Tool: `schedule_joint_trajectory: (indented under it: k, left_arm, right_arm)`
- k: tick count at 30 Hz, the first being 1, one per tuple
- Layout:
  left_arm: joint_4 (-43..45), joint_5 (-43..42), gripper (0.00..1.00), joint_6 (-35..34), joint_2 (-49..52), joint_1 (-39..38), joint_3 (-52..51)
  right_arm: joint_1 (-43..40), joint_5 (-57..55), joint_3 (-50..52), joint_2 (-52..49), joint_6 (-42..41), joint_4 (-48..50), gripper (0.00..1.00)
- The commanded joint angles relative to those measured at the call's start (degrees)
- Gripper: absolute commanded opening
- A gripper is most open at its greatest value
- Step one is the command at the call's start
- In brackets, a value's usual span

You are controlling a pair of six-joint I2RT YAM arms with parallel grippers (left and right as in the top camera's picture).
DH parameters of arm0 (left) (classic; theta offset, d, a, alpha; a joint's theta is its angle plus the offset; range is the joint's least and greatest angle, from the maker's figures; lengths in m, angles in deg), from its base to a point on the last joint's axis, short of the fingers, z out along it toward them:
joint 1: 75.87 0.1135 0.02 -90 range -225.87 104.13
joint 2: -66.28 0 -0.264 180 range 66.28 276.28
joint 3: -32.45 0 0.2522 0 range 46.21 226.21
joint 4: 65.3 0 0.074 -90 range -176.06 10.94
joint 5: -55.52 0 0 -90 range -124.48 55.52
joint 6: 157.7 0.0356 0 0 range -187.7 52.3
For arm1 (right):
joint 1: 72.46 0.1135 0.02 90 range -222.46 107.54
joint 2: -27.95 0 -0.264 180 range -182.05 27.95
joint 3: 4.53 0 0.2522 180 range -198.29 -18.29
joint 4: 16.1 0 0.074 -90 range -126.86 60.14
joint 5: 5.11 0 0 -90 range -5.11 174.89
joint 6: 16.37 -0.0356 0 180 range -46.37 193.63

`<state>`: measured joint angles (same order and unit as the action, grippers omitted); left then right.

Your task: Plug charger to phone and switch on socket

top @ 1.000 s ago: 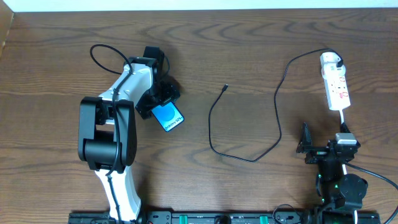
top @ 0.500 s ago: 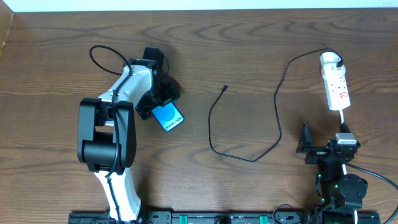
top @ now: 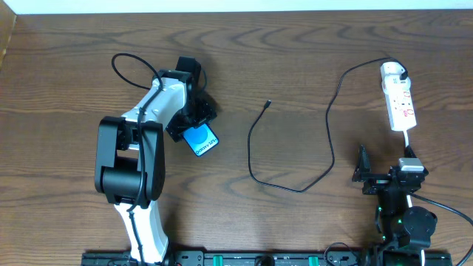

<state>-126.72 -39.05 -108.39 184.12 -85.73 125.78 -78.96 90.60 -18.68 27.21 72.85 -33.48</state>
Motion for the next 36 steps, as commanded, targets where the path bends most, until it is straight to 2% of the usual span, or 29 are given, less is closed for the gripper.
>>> schedule_joint_trajectory:
  k: [1,29,36]
  left_arm:
    - [-1.05,0.02,0.9,-0.59,2.08,-0.61,-2.49]
    - [-1.31,-1.01,0.9,-0.28,2.08,-0.61,-2.49]
    - [-0.9,-1.25,0.79,-0.35,2.08,-0.61,-2.49]
  right_arm:
    - [0.59,-0.02,0.07,0.24,0.63,-0.24,0.99]
    - [0.59,-0.02,0.07,0.24,0.66,-0.26,0.99]
    - [0.59,-0.02,0.07,0.24,0.63,-0.24,0.99]
